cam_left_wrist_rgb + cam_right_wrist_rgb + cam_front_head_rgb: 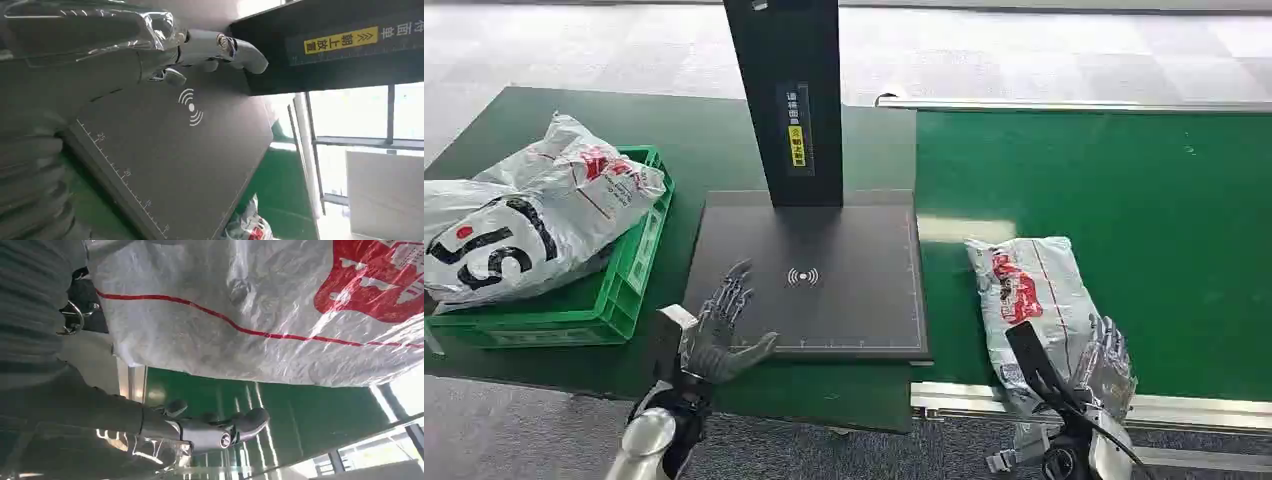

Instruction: Moved the parcel from conveyor to table for the left to box.

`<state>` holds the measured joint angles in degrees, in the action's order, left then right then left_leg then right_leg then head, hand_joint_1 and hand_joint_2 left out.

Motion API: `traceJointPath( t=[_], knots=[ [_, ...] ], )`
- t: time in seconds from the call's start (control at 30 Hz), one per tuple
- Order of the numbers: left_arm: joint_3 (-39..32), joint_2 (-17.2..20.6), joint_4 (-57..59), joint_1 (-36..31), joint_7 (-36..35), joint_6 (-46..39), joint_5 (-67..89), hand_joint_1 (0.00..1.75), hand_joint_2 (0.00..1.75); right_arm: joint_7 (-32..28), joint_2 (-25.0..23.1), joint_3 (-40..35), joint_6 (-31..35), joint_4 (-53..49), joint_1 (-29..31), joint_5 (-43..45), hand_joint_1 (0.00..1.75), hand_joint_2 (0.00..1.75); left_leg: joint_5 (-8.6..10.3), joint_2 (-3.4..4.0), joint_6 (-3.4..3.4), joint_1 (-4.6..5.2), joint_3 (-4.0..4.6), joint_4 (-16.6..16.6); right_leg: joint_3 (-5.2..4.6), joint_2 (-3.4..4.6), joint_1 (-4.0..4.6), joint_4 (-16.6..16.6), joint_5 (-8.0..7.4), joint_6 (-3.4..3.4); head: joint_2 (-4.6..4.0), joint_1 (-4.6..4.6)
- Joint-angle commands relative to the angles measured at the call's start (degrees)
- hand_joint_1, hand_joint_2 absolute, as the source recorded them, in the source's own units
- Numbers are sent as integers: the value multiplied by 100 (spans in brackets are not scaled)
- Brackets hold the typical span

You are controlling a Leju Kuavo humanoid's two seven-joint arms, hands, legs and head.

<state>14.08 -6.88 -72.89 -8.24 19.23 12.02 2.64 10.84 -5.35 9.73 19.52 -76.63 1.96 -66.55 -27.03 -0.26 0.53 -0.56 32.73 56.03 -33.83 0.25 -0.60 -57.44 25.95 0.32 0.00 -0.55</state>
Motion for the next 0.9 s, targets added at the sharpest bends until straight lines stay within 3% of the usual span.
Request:
traceJointPath(
  t=[0.03,0.13,0.17,0.23,0.9],
  knots=[
    [12,50,211,-108,-53,0,34,0,175,225,52,-10,-636,721,251,-64,0,175,-2,5,-2,-2,-18,-8,18,1,3,11,0,-1,0,0],
    [21,40,267,-140,-65,16,31,0,175,251,74,-80,-935,879,281,7,0,175,-3,6,-1,-3,-17,-7,18,3,4,12,-1,-2,0,0],
    [21,34,285,-143,-68,16,31,0,175,259,89,-121,-1027,909,281,3,33,175,-2,5,-1,-3,-15,-6,16,2,4,10,0,-2,0,0],
    [13,28,289,-142,-73,9,37,0,175,236,93,-157,-1119,934,291,60,173,175,-2,4,-1,-3,-17,-7,18,0,4,11,0,-2,0,0],
    [-1,-21,361,-205,-57,46,95,0,175,-9,111,-223,-1328,965,338,404,175,175,-1,-3,-1,-2,-12,-4,12,-3,2,7,1,-1,0,0]
  ],
)
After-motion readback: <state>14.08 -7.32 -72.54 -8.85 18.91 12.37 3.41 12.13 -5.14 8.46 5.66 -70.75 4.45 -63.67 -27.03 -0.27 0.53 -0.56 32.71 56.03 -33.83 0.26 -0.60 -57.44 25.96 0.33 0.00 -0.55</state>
